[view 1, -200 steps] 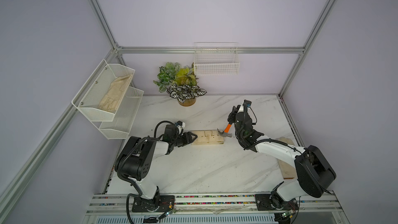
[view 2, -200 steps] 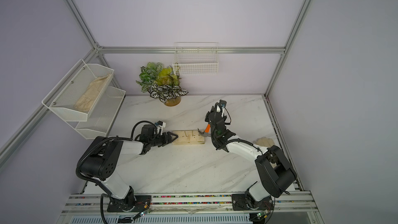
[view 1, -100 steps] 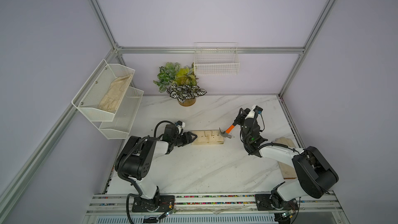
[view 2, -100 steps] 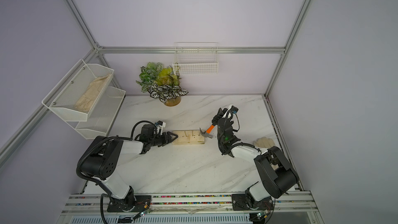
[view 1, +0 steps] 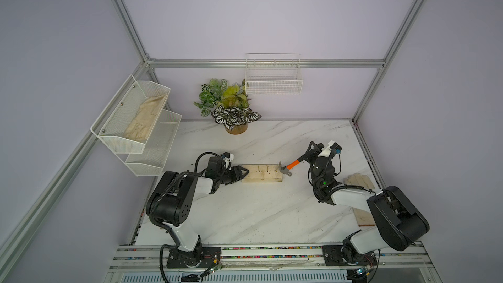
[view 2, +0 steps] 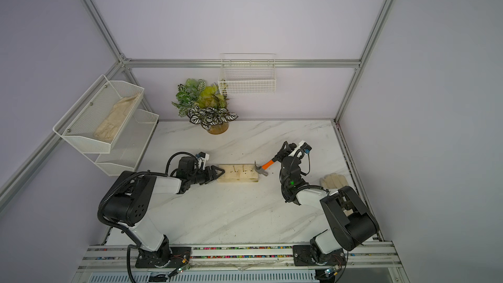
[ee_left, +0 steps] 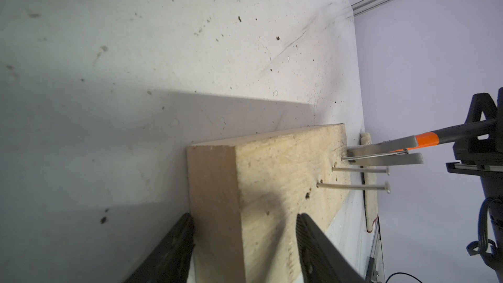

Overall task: Use a claw hammer to pull out a nail
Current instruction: Remove the nail from the mounting plate.

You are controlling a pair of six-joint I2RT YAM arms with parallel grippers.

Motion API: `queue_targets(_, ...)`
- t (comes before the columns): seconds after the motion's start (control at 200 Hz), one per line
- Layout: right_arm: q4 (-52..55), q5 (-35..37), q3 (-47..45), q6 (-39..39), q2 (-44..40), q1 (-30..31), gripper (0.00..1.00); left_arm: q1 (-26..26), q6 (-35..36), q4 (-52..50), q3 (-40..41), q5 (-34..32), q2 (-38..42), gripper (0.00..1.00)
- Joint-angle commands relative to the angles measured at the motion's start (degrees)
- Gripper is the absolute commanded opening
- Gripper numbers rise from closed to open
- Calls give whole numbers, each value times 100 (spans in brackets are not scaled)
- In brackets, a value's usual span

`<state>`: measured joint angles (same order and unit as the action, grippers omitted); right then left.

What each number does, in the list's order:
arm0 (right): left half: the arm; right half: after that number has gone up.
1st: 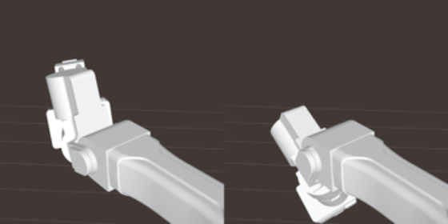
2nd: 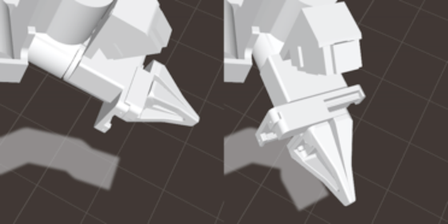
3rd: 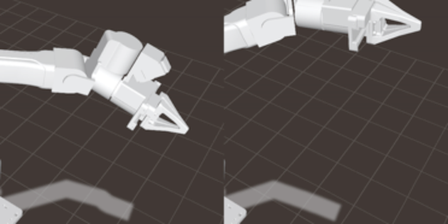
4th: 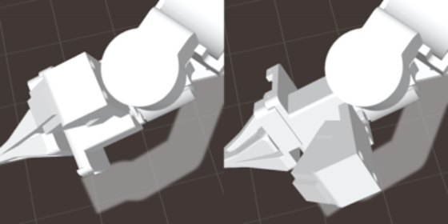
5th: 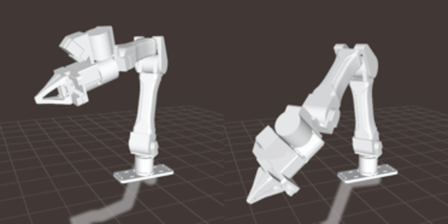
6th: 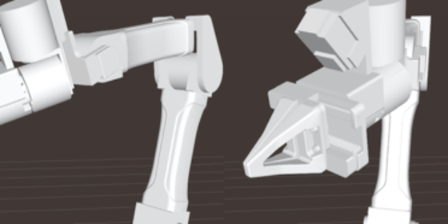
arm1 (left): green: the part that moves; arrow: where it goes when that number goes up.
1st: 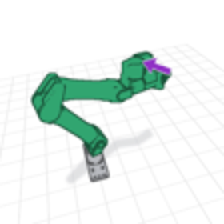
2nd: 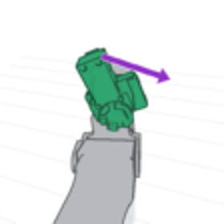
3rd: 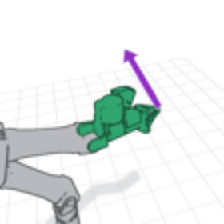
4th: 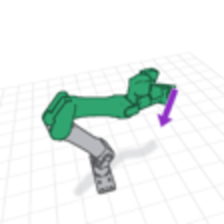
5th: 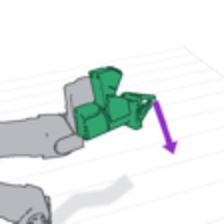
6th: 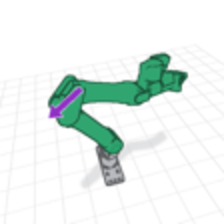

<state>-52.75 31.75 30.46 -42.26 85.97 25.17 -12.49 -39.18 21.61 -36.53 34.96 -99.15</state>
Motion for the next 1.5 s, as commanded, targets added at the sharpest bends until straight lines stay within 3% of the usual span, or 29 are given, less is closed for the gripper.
queue_targets(0.0,155,-758,-243,-696,309,80,0,-123,85,-531,-12,151,-376,61)
queue_targets(0.625,-730,-1093,-821,-1598,900,-509,0,-126,90,-508,-91,195,-598,61)
queue_targets(1.245,-2397,-1125,-1306,-1759,1791,-716,0,-122,84,-535,-108,178,-630,60)
queue_targets(1.495,-2428,-1065,-1328,-1673,1792,-814,0,-104,133,-706,-143,116,-623,60)
